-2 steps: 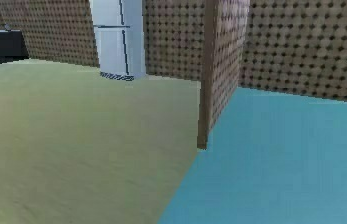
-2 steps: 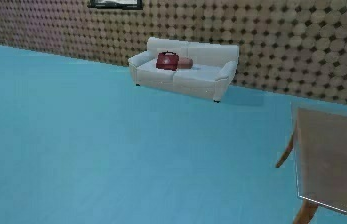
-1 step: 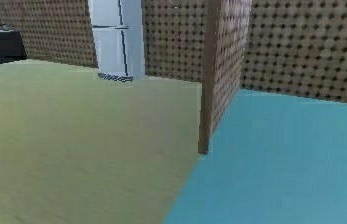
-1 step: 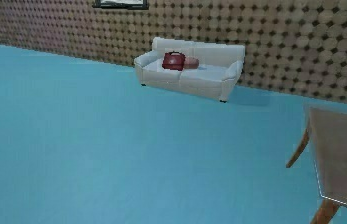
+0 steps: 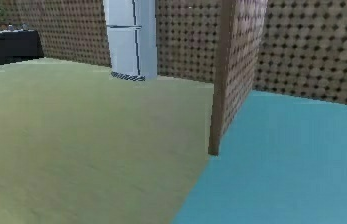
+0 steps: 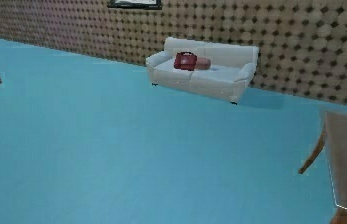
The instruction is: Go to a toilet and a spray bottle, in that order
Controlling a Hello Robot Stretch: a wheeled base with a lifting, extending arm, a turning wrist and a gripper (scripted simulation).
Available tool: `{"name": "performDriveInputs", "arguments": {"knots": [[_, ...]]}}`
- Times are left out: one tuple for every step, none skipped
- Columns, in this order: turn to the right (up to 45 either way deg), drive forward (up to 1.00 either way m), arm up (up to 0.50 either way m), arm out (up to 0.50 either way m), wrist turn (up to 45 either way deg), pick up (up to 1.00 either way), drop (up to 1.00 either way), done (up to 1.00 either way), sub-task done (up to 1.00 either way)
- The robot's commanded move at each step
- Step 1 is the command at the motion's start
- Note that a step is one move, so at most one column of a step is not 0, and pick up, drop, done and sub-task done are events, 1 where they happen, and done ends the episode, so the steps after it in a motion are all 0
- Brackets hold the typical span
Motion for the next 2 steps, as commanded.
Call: {"name": "performDriveInputs", "arguments": {"knots": [[0.0,0.65,0.00,0.00,0.0,0.00,0.00,0.00,0.00],[-45.0,0.00,0.00,0.00,0.0,0.00,0.00,0.00,0.00]]}}
